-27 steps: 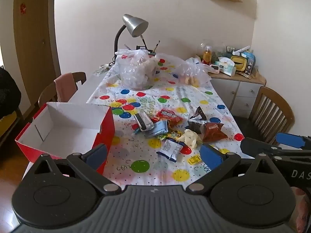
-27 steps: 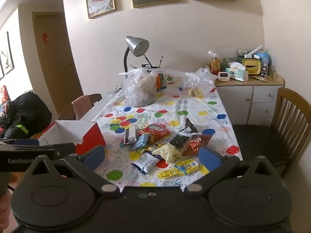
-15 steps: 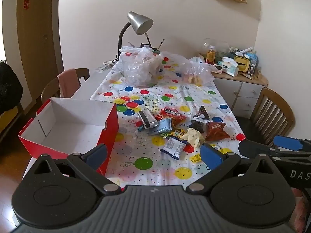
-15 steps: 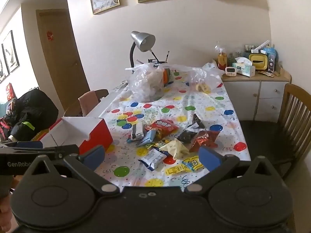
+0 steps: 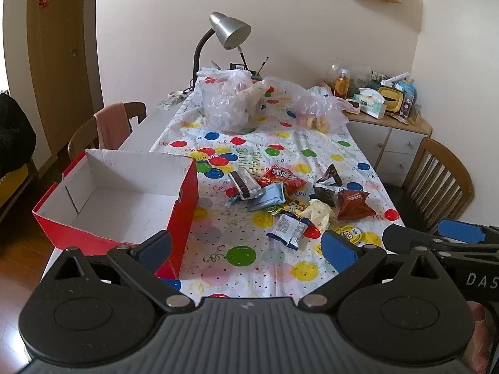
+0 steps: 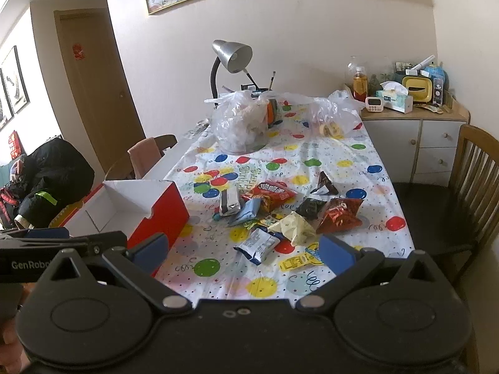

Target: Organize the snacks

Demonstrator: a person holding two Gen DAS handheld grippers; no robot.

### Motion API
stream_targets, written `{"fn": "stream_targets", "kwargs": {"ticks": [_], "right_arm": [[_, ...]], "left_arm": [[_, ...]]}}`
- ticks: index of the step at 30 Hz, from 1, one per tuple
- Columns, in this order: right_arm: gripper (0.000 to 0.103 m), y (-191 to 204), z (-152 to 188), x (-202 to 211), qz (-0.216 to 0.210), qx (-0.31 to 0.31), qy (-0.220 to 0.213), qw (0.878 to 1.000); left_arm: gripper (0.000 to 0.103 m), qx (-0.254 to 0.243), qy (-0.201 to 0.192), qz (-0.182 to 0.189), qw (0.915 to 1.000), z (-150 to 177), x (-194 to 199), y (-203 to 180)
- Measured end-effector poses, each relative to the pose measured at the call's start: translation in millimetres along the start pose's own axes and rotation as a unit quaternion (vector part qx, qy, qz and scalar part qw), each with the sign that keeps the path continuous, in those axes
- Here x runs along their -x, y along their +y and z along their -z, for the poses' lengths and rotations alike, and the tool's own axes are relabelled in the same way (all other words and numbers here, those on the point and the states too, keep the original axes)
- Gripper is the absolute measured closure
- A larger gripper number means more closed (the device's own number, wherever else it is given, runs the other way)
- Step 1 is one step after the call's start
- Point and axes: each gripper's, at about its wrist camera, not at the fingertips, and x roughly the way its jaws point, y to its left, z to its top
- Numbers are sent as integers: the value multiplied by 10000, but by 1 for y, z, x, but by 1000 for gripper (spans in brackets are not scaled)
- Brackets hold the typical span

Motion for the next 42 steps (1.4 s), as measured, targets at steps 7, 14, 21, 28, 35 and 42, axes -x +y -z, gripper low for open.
{"fn": "stream_targets", "kwargs": {"ticks": [7, 14, 21, 28, 35, 42], "right_arm": [[0, 1, 1, 0, -8, 14, -8, 10000], [0, 3, 0, -1, -2, 19, -5, 10000], [0, 4, -1, -1, 8, 19, -9, 10000], [0, 5, -4, -1, 16, 34, -22, 10000], [0, 3, -4, 2, 26, 17, -33, 10000], [0, 2, -5, 2, 33, 22, -32, 10000]], "left_arm": [[0, 9, -7, 1, 10000, 0, 0, 0], [1, 17, 7, 5, 10000, -2, 0, 2], [1, 15, 7, 3, 10000, -3, 0, 2], [1, 9, 5, 9, 10000, -3, 0, 4], [1, 2, 4, 8, 10000, -3, 0, 5], [1, 5, 9, 10, 10000, -2, 0, 5]]}}
